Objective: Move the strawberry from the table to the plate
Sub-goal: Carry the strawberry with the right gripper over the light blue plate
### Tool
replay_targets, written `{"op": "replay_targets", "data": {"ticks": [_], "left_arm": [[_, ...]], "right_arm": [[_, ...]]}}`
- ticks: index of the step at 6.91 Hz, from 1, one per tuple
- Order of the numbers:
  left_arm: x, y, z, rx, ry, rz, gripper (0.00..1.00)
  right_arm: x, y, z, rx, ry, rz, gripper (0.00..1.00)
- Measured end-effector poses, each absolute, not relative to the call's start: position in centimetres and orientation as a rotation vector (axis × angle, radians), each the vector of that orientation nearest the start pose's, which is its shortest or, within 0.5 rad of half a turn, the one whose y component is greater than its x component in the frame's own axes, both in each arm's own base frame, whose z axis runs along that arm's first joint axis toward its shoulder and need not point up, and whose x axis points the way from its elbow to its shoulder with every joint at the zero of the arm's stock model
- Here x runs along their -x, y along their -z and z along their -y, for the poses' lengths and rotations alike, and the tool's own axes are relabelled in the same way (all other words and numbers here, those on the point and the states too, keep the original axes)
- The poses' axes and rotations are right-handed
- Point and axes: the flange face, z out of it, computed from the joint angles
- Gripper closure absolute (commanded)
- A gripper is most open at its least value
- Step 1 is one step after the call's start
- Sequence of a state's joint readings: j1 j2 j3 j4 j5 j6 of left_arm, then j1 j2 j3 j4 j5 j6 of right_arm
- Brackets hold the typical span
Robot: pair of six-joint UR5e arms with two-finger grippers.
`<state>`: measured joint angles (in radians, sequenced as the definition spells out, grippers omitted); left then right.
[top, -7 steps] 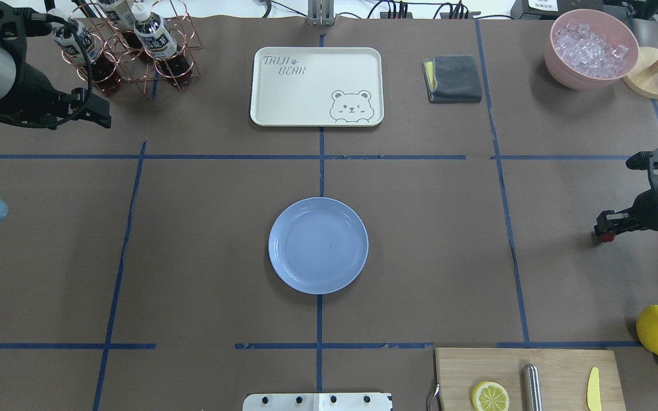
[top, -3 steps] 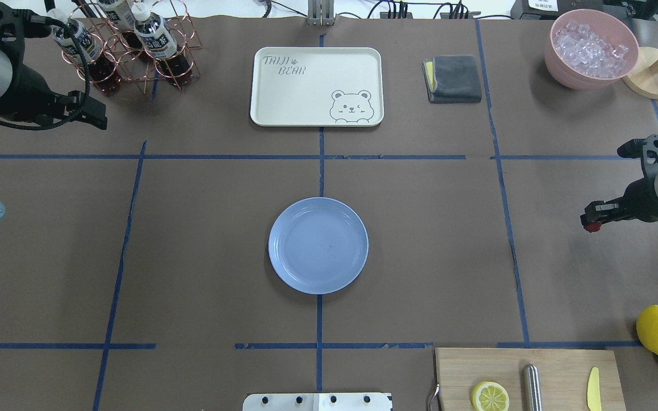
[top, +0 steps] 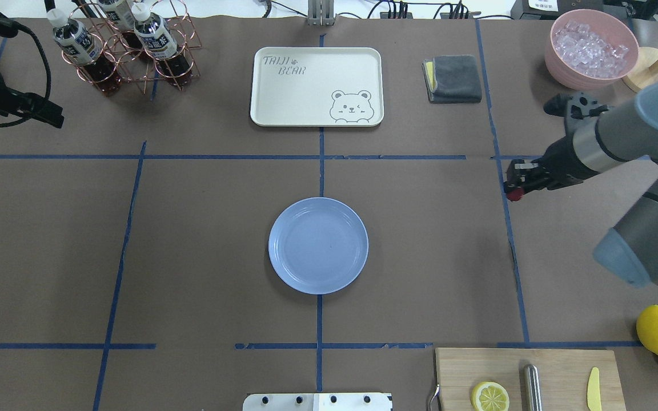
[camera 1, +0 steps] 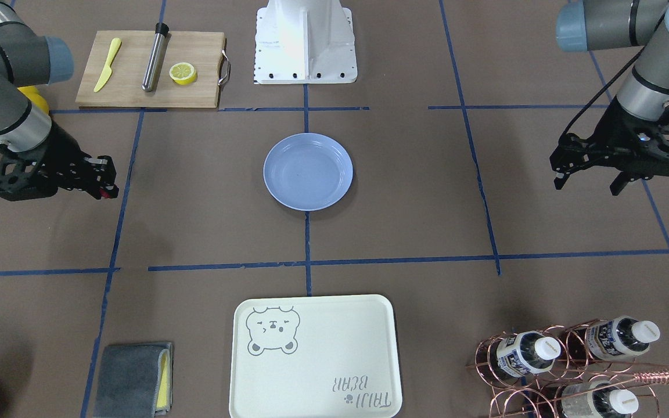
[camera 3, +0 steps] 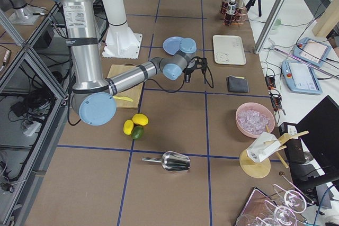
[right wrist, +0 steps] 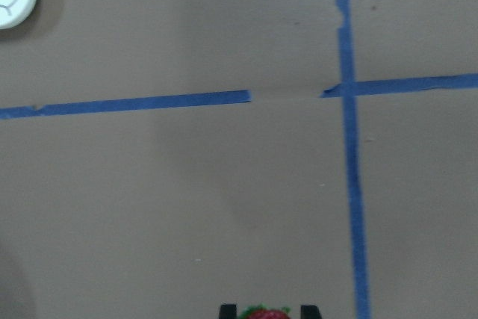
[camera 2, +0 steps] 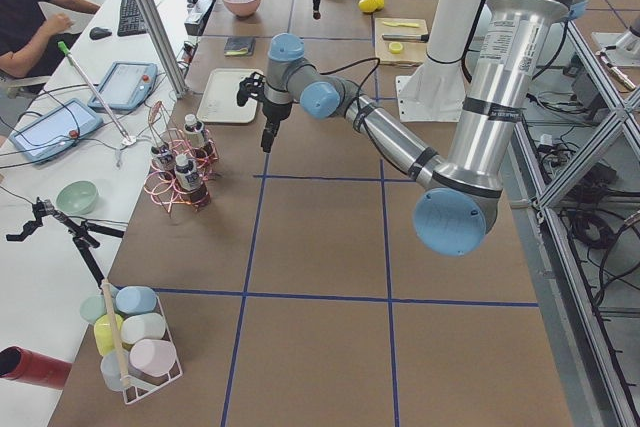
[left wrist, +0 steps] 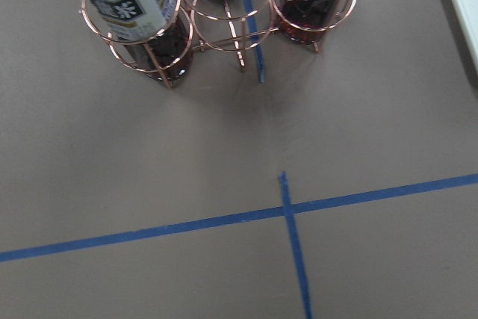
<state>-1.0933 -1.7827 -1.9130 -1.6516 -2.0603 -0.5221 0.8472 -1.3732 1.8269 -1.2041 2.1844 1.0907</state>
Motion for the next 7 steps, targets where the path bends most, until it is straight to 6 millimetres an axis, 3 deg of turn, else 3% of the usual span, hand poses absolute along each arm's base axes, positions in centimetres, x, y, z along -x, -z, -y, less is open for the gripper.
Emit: {"op": "replay_targets", "data": {"ticks": [1, 3, 5, 7], "left_arm": [[-16.3, -39.9, 54.0, -0.322, -0.133, -0.687, 0.00], [-14.4, -42.2, 55.0, -0.313, -0.141, -0.657, 0.00], [-14.0, -43.1, 55.4, -0.303, -0.141, -0.649, 0.00], [-14.0, -43.3, 55.4, -0.300, -0.140, -0.647, 0.00]], "right_arm": [[35.6, -34.0, 47.0, 0.007, -0.110, 0.987, 1.00], [43.7, -27.0, 43.8, 0.043, -0.136, 0.976, 1.00], [50.2, -23.2, 41.2, 0.043, -0.140, 0.950, 1.00], [56.6, -20.8, 40.9, 0.051, -0.159, 0.918, 1.00]]}}
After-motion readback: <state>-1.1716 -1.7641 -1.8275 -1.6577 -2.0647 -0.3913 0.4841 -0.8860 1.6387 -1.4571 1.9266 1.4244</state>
